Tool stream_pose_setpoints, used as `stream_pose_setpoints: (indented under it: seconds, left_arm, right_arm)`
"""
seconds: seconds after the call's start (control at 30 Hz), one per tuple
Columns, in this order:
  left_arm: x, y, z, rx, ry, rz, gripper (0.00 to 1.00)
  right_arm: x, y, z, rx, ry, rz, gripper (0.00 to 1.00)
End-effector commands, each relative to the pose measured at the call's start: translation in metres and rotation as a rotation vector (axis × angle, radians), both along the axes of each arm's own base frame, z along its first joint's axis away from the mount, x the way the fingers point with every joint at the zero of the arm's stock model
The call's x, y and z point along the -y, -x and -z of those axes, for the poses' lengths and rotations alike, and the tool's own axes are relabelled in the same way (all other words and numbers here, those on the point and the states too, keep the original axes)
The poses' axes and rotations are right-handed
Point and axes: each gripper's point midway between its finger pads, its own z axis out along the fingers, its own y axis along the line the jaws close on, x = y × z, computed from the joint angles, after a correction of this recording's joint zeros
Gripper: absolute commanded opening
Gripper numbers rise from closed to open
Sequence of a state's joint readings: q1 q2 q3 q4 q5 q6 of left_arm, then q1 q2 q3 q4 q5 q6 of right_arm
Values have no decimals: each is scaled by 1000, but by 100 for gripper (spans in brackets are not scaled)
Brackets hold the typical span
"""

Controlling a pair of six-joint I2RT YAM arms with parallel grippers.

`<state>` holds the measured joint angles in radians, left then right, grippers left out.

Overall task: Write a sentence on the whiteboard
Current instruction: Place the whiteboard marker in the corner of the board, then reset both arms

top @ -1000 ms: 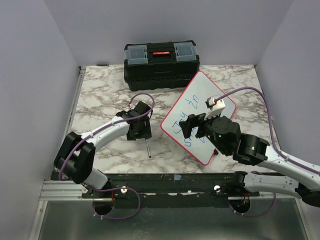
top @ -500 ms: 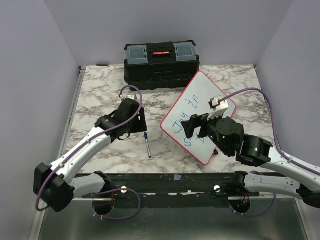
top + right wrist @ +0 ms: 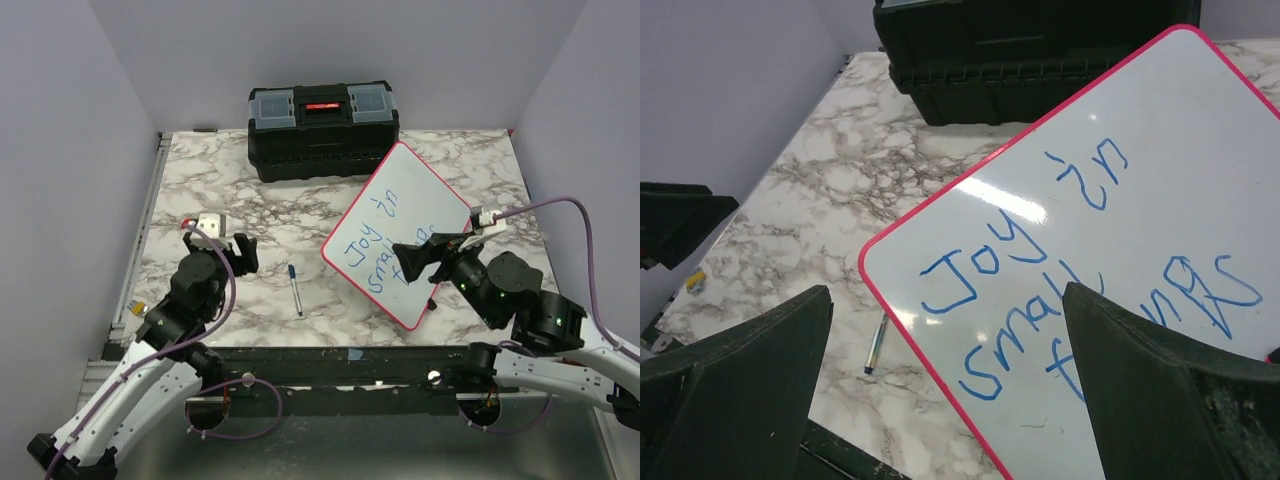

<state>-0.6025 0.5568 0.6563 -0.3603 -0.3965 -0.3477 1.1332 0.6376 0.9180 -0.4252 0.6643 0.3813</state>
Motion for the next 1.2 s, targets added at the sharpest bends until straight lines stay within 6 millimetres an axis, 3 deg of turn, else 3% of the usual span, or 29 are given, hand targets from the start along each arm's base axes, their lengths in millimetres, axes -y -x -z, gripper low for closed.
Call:
stream_pose_setpoints:
  seconds: [0.0, 0.13, 0.37, 0.87, 1.17]
  left_arm:
    - [-53, -10, -1, 251, -126, -229, 78]
    - [-78, -13, 5, 343, -150, -349, 79]
    - [-88, -36, 22, 301, -152, -365, 75]
    - [-81, -99, 39, 342, -278, -316, 76]
    - [-84, -123, 67, 320, -335, -272, 79]
  right_arm:
    - [15, 3, 23, -35, 56, 33, 100]
    - [22, 6, 32, -58, 55, 45, 100]
    - [29, 11, 36, -68, 35, 43, 100]
    - [44, 19, 48, -96, 14, 56, 100]
    - [44, 20, 48, -92, 8, 44, 100]
